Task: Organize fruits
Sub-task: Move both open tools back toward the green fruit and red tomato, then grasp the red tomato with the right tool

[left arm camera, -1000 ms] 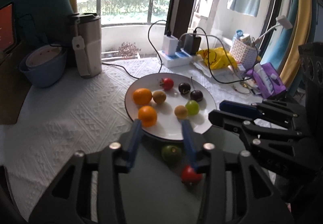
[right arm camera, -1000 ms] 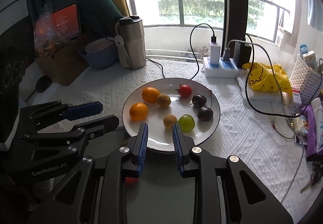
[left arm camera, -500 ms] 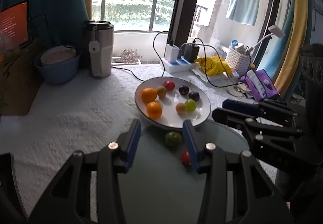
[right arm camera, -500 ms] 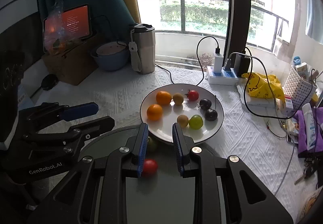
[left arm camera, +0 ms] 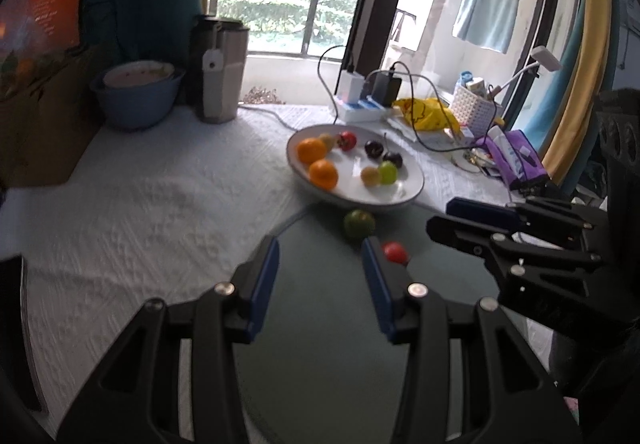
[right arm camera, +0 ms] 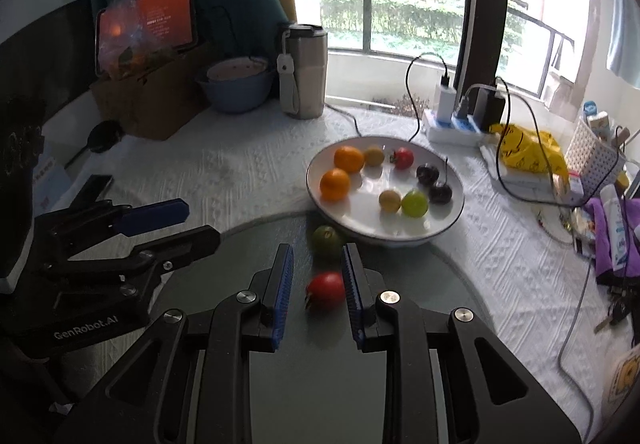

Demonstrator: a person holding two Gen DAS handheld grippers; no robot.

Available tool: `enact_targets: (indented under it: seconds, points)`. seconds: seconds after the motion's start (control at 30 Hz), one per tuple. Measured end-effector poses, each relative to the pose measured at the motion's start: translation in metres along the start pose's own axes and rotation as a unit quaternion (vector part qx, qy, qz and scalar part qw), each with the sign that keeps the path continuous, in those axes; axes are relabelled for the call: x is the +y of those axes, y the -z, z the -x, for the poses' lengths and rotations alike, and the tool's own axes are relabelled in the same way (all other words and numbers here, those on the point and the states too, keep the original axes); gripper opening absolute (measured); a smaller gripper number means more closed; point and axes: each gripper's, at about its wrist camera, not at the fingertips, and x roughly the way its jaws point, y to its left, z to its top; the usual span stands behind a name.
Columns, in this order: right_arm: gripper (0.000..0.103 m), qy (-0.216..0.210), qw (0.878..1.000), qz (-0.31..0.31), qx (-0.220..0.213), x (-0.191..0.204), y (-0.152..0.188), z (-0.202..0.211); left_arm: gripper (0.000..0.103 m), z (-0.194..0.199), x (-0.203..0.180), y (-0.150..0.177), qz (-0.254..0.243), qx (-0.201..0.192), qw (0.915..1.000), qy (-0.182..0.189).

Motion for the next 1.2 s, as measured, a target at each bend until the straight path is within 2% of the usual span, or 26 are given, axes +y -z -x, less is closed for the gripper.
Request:
enact_targets:
  seconds: [0.13,0.23,0.53,0.6,0.7,0.77,0.83,0.87,1.13,1.2]
  points:
    - [0.027,0.002,1.0,-0.006,0.012,0.005,0.009,-0.006,0.045,0.0,0.007,0.013,0.005,0.007,1.0,-0.003]
    - [0.035,0.001,1.0,-0.01,0.014,0.008,0.014,-0.008,0.045,0.0,0.009,0.021,0.006,0.012,0.9999,-0.006]
    - [0.037,0.003,0.999,-0.025,0.036,0.0,0.025,-0.034,0.046,-0.007,0.015,0.036,0.016,0.017,0.9996,-0.015]
    - [0.044,0.007,0.999,-0.025,0.04,-0.003,0.028,-0.042,0.046,-0.012,0.016,0.037,0.018,0.02,0.9995,-0.018]
    - [0.045,0.004,0.998,-0.041,0.043,-0.01,0.031,-0.05,0.047,-0.017,0.016,0.038,0.019,0.028,0.9992,-0.022]
    - [0.046,0.001,0.998,-0.044,0.046,-0.012,0.033,-0.055,0.048,-0.02,0.018,0.039,0.021,0.03,0.999,-0.024]
    - [0.046,-0.005,0.997,-0.045,0.055,-0.013,0.034,-0.063,0.067,-0.024,0.019,0.038,0.024,0.034,0.9988,-0.024]
    - [0.046,-0.007,0.997,-0.045,0.058,-0.013,0.035,-0.066,0.069,-0.026,0.02,0.037,0.026,0.036,0.9987,-0.024]
    - [0.046,-0.018,0.998,-0.036,0.056,-0.014,0.027,-0.074,0.07,-0.036,0.021,0.031,0.028,0.045,0.9979,-0.036]
    - [0.039,-0.021,0.998,-0.033,0.056,-0.014,0.027,-0.074,0.07,-0.04,0.019,0.03,0.028,0.048,0.9977,-0.038]
